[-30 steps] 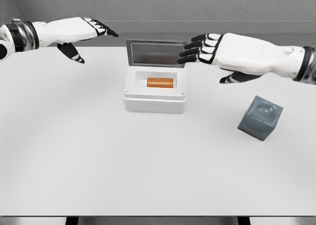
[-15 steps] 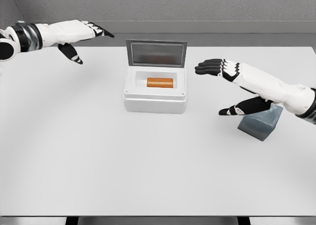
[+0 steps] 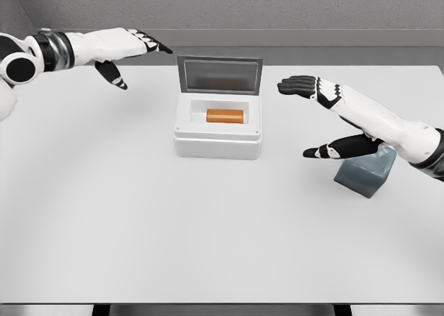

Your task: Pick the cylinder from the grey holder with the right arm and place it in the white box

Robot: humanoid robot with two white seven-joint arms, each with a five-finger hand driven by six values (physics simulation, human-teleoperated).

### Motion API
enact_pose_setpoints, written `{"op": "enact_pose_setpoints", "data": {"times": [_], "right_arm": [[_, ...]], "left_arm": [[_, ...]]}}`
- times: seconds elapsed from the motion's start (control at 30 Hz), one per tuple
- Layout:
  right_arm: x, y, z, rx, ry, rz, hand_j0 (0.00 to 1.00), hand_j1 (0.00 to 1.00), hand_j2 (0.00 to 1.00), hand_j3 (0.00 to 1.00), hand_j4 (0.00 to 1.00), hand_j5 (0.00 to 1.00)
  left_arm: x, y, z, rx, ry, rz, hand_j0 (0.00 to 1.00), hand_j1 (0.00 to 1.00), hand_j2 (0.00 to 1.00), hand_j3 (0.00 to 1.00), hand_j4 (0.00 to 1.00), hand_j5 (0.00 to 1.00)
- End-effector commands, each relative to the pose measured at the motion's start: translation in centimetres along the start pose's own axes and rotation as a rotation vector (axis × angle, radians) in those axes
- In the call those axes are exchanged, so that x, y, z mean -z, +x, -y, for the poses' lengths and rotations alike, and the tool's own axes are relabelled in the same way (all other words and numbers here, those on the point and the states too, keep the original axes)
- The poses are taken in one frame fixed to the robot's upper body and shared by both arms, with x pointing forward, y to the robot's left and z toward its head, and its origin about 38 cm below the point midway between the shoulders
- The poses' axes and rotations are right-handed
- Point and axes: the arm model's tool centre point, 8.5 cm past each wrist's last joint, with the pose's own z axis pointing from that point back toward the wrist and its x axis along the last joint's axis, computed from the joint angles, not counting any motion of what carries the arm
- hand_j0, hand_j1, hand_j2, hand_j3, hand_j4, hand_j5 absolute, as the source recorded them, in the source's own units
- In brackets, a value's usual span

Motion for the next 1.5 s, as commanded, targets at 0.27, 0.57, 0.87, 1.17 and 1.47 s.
{"op": "enact_pose_setpoints", "data": {"times": [0.27,0.57,0.87,1.17,1.47], "right_arm": [[-0.1,0.0,0.1,0.005,-0.005,-0.001,1.00,1.00,1.00,1.00,1.00,1.00],[-0.1,0.0,0.1,0.005,-0.005,-0.001,1.00,1.00,1.00,1.00,1.00,1.00],[0.0,0.0,0.0,0.006,-0.004,-0.001,1.00,1.00,1.00,1.00,1.00,1.00],[-0.1,-0.1,0.0,0.007,-0.005,-0.002,1.00,1.00,1.00,1.00,1.00,1.00],[-0.1,-0.1,0.1,0.006,-0.006,-0.003,1.00,1.00,1.00,1.00,1.00,1.00]], "left_arm": [[0.9,0.2,0.4,-0.006,-0.013,-0.003,1.00,1.00,1.00,1.00,1.00,1.00],[1.9,1.1,0.3,0.015,-0.019,0.013,1.00,1.00,1.00,1.00,1.00,1.00],[2.0,1.4,0.2,0.019,-0.015,0.021,1.00,1.00,1.00,1.00,1.00,1.00],[1.5,0.8,0.5,0.004,-0.017,0.007,1.00,1.00,1.00,1.00,1.00,1.00],[1.6,1.0,0.1,0.010,-0.008,0.015,1.00,1.00,1.00,1.00,1.00,1.00]]}}
